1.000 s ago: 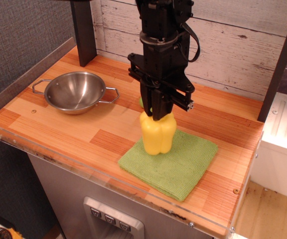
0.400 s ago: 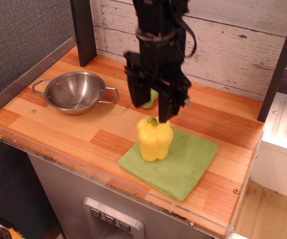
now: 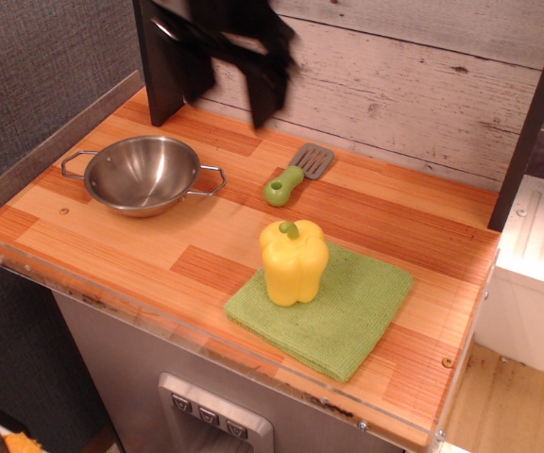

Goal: Grab the capsicum from the pot and place it onto the cloth.

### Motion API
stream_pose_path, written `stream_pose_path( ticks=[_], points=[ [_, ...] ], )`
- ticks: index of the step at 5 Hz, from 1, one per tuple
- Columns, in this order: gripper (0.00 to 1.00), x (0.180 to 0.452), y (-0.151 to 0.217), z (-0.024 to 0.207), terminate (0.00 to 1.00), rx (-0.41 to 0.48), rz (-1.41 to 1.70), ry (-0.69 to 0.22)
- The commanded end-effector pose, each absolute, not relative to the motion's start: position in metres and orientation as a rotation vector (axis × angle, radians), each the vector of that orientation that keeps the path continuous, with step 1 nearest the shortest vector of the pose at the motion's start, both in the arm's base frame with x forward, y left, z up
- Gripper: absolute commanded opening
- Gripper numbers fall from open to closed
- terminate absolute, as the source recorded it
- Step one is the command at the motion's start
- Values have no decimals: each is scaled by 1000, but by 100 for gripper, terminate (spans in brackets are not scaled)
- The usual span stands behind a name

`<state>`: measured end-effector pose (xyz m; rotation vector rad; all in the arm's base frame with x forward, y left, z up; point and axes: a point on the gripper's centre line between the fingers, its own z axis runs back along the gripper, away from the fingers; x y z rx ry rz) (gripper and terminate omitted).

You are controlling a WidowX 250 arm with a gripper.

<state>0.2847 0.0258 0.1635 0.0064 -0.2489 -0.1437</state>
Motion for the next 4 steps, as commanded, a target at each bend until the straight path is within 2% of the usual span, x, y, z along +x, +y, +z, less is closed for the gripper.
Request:
stream_pose_path(
  ticks=[1, 2, 3, 4],
  points=[
    [100, 274, 54, 171, 0, 44, -37, -223],
    [100, 279, 59, 163, 0, -39, -90, -105],
    [100, 279, 59, 163, 0, -39, -90, -105],
    [100, 279, 59, 163, 100, -39, -90, -105]
  ],
)
